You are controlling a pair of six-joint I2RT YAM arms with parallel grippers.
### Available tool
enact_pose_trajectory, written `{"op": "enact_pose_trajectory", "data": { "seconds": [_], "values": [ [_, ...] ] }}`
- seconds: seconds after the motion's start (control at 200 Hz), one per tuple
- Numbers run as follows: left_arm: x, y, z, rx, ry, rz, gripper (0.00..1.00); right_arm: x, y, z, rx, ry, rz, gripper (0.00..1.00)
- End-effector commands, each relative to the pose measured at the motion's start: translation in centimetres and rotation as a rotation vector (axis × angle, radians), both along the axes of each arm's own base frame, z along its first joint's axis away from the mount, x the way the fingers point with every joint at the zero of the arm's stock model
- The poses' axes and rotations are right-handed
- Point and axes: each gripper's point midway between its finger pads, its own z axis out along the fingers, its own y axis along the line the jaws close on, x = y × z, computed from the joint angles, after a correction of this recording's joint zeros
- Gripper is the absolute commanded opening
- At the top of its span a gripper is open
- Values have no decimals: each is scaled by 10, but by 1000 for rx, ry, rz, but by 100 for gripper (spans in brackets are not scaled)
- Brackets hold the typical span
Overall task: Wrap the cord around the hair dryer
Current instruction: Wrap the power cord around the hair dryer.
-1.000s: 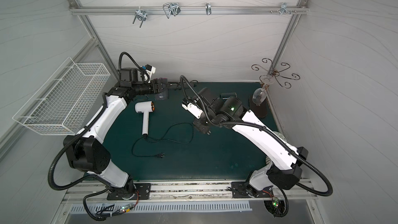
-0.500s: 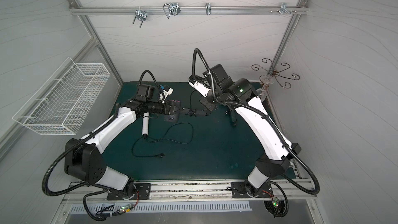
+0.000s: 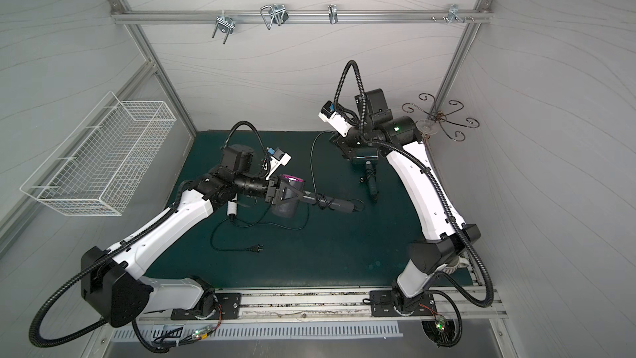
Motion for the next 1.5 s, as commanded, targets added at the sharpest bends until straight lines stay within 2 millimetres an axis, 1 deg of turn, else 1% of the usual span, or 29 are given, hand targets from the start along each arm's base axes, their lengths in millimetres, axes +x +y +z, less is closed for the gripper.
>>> {"op": "enact_pose_trajectory", "data": {
  "seconds": [0.0,0.1,0.17,0.22,0.33,0.485,0.62,0.82,0.93,1.11,1.206,1.261,1.321,1.411,1.466,1.481,1.496],
  "values": [
    [-17,-8,54,-171,-104,-97,0,16,11,-7,93,26,82,0],
    [-27,-12,70,-226,-107,-121,0,29,9,-25,125,104,82,0],
    [-33,-13,84,-269,-123,-129,0,35,8,-36,166,158,89,0],
    [-35,-13,94,-293,-138,-129,0,39,6,-45,195,191,91,0],
    [-36,-12,109,-310,-159,-109,0,45,5,-65,255,272,100,0],
    [-35,-13,131,-346,-163,-117,0,42,9,-78,337,364,119,0],
    [-32,-15,142,-360,-179,-116,0,39,11,-89,406,439,112,0],
    [-18,-17,155,-409,-189,-71,0,29,3,-103,486,536,59,0],
    [-6,-16,161,-434,-187,-44,0,20,0,-110,518,570,41,0],
    [16,-2,170,-462,-194,24,0,10,-5,-122,547,612,0,0],
    [27,9,172,-467,-193,65,0,4,-6,-123,573,630,-7,0],
    [34,14,173,-466,-194,89,0,-2,-4,-122,588,636,-5,0],
    [41,18,172,-464,-192,116,0,-10,-1,-126,588,645,-10,0],
    [53,26,172,-468,-192,169,0,-25,4,-130,584,655,-7,0],
    [62,31,169,-467,-176,204,0,-35,7,-134,580,655,-7,0],
    [63,32,174,-483,-202,205,0,-38,8,-136,580,657,-8,0],
    [64,33,174,-486,-206,209,0,-41,8,-138,579,658,-8,0]
  ]
}}
